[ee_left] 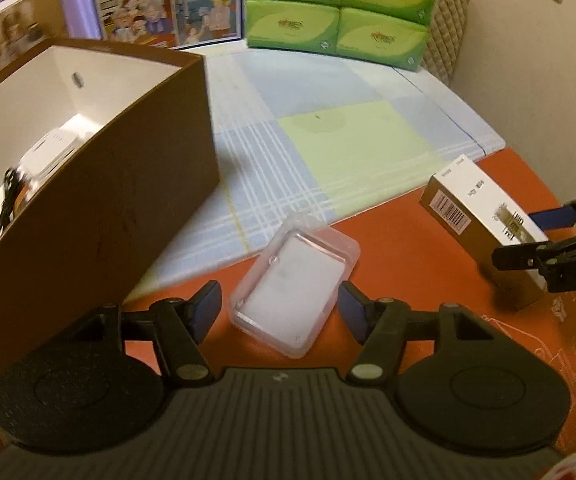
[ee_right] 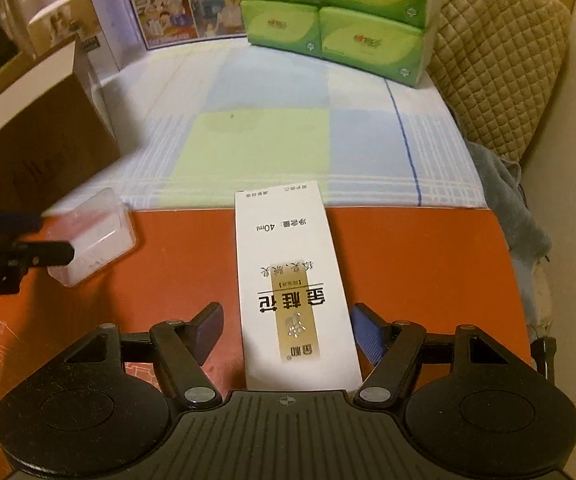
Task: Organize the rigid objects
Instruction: 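Grasp the white product box with the right tool while the left tool grasps the clear case, then lift and carry the product box and clear case over the brown box, then lower and release the product box and clear case into the brown box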
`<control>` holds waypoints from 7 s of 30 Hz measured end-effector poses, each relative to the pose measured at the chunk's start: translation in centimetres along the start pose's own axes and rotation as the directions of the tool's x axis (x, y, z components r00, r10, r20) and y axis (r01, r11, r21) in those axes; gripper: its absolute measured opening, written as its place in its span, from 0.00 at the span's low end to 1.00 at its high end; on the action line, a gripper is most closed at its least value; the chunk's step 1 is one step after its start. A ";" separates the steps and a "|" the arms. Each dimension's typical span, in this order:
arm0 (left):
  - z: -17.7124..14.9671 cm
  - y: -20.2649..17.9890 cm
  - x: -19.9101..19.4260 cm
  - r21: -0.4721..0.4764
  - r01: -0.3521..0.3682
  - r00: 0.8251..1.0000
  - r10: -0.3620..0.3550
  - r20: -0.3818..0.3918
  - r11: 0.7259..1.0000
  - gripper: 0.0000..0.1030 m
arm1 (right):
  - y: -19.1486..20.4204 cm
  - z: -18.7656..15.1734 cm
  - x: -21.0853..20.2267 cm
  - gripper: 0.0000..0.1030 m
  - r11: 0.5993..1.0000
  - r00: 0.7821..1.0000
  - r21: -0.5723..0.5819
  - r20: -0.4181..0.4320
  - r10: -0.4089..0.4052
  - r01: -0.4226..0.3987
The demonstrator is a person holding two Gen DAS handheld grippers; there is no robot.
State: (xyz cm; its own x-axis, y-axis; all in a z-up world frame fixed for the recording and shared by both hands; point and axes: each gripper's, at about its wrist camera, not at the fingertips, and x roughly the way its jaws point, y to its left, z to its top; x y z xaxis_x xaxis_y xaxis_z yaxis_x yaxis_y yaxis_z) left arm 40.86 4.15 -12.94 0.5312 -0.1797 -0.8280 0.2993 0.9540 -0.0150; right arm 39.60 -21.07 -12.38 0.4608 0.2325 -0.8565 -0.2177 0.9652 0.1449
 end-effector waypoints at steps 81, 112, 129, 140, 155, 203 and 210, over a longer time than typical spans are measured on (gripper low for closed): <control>-9.1 0.0 -11.0 -0.222 -0.134 0.991 0.125 -0.054 0.966 0.50 | 12.0 -5.2 -4.2 0.54 0.928 0.980 -0.326 0.019 0.197 -0.180; -5.8 10.0 -19.9 -0.389 -0.282 0.934 0.343 0.096 0.877 0.50 | 22.6 4.8 -7.1 0.54 0.837 0.898 -0.435 0.127 0.420 -0.330; -2.0 18.3 -18.2 -0.437 -0.318 0.919 0.387 0.078 0.841 0.50 | 28.8 12.9 -2.9 0.54 0.821 0.888 -0.448 0.114 0.446 -0.355; -1.1 23.5 -14.6 -0.460 -0.355 0.918 0.397 -0.005 0.814 0.50 | 31.9 16.4 2.5 0.54 0.824 0.913 -0.465 0.078 0.401 -0.323; -0.2 26.9 -10.3 -0.465 -0.381 0.917 0.391 -0.080 0.799 0.50 | 33.8 18.8 8.0 0.55 0.826 0.926 -0.469 0.041 0.374 -0.313; -1.0 24.3 -14.2 -0.467 -0.311 0.933 0.360 0.017 0.828 0.60 | 29.9 15.4 3.0 0.72 0.888 0.935 -0.358 0.095 0.342 -0.289; -2.5 22.0 -16.5 -0.430 -0.265 0.940 0.330 0.083 0.863 0.64 | 28.4 13.2 -0.2 0.72 0.916 0.934 -0.298 0.152 0.323 -0.268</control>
State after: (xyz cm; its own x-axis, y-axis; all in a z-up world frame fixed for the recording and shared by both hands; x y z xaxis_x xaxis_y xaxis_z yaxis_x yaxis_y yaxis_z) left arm 36.66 28.72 -1.01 0.6643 0.1261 -0.7368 -0.2231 0.9742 -0.0344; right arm 44.65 7.85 -1.58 0.4912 0.5469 -0.6779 -0.5790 0.7865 0.2150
